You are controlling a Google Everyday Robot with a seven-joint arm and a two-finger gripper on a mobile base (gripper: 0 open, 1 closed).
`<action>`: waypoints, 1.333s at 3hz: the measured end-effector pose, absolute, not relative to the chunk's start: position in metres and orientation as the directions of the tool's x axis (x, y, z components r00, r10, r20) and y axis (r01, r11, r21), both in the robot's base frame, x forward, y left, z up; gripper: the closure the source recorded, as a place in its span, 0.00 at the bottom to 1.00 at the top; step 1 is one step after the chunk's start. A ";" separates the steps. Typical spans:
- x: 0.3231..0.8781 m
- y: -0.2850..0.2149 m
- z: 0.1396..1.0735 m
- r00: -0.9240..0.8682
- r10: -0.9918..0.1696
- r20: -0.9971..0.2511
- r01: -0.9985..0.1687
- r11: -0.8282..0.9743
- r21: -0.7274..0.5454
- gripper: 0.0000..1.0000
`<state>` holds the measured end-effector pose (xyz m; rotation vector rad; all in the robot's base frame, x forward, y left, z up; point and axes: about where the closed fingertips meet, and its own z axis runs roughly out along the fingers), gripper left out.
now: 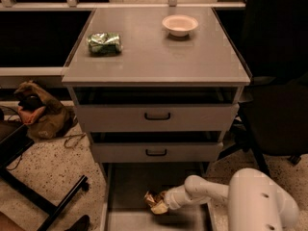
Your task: Place orange can into bottom drawer
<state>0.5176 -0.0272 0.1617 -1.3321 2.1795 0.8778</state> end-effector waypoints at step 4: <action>0.512 -0.013 0.122 -0.470 -0.628 -0.620 -0.882 0.333 0.333 0.58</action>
Offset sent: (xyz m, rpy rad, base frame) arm -0.0049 0.0120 -0.0363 -0.0082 0.0462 0.0057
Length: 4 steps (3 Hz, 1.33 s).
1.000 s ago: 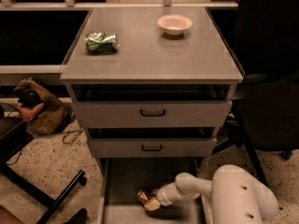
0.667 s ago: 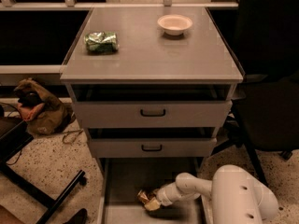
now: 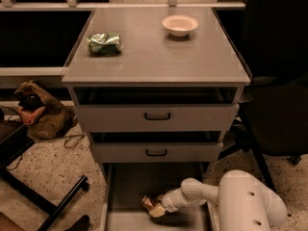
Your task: Place orange can into bottom drawer
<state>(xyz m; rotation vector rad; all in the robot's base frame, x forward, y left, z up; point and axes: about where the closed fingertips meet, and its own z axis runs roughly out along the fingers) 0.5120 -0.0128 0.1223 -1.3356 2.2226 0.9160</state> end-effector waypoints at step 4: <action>0.512 -0.013 0.122 -0.470 -0.628 -0.620 -0.882 0.332 0.333 0.00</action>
Offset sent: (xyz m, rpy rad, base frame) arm 0.0000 0.0000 0.0000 0.0000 0.0000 0.0000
